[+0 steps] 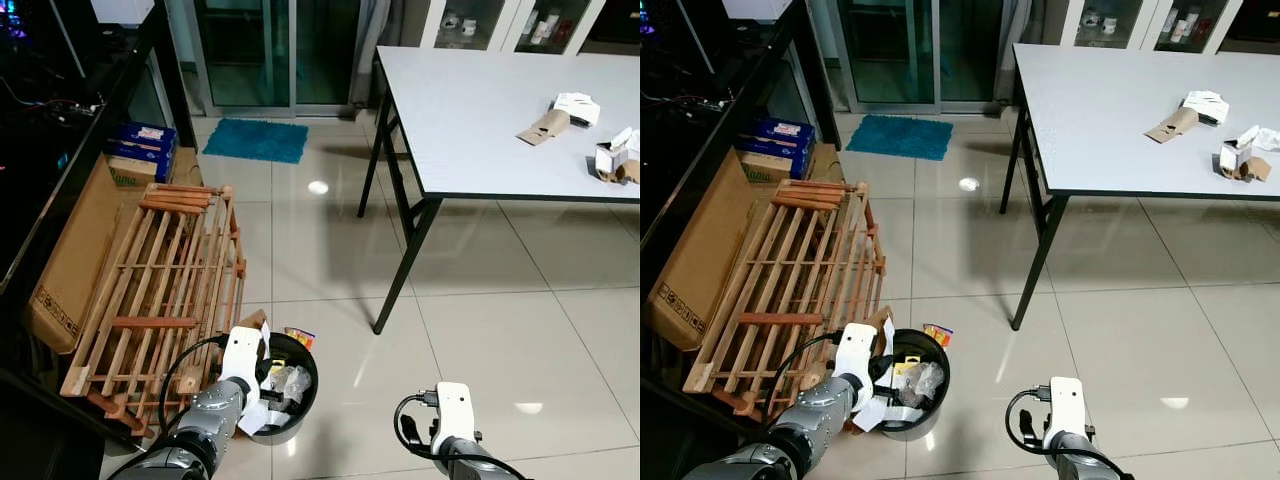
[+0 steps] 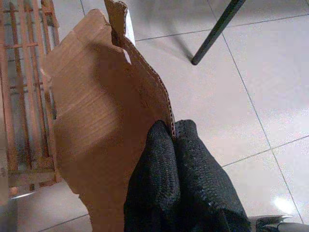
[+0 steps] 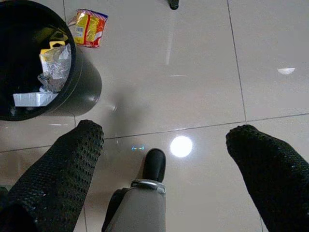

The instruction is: Picking trash to rubbish bin

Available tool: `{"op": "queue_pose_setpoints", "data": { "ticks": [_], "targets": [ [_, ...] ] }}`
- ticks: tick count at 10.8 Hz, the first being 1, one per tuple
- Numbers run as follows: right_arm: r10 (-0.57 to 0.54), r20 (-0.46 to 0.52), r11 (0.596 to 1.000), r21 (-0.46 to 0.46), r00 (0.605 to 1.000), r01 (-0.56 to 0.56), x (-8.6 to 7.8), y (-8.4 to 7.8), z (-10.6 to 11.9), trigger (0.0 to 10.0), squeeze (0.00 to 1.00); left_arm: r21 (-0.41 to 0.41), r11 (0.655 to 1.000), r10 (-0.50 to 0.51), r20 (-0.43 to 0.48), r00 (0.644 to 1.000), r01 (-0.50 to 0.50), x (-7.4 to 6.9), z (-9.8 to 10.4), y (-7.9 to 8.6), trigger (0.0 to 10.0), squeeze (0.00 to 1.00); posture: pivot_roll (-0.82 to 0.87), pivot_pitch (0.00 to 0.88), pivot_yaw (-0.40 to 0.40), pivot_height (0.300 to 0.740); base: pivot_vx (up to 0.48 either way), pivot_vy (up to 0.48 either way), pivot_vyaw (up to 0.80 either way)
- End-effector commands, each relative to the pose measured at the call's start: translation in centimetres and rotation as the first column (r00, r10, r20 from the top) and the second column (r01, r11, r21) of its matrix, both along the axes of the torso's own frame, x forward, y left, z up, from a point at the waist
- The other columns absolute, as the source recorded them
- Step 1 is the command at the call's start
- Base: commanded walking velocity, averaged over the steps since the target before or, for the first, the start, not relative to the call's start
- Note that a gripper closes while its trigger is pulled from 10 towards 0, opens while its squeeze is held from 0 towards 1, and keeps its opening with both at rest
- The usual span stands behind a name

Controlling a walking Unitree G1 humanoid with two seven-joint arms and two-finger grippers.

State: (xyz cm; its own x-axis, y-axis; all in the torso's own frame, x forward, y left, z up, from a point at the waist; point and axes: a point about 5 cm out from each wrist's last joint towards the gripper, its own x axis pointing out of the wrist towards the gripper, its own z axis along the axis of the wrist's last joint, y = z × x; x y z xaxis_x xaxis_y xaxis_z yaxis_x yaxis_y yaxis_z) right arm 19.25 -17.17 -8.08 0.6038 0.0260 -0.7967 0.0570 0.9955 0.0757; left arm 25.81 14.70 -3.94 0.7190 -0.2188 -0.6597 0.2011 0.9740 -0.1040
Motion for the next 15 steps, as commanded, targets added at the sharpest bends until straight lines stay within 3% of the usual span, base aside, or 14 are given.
{"op": "queue_pose_setpoints", "data": {
  "ticks": [1, 15],
  "targets": [
    [0.002, -0.019, 1.0, -0.008, 1.0, -0.002, -0.3, -0.25, -0.15, 10.0, 0.0, 0.0, 1.0, 0.003, 0.0, 1.0, -0.003, 0.1, 0.06, 0.0, 10.0, 0.0, 0.04, 0.037, -0.04, 0.74, 0.285, 0.0, 0.0],
    [-0.006, -0.03, 1.0, -0.005, 1.0, 0.006, -0.63, -0.3, -0.32, 10.0, 0.0, -0.001, 1.0, -0.002, 0.011, 1.0, 0.002, 0.17, 0.15, 0.08, 10.0, 0.0, 0.04, 0.038, -0.038, 0.74, 0.347, 0.0, 0.0]
  ]
}}
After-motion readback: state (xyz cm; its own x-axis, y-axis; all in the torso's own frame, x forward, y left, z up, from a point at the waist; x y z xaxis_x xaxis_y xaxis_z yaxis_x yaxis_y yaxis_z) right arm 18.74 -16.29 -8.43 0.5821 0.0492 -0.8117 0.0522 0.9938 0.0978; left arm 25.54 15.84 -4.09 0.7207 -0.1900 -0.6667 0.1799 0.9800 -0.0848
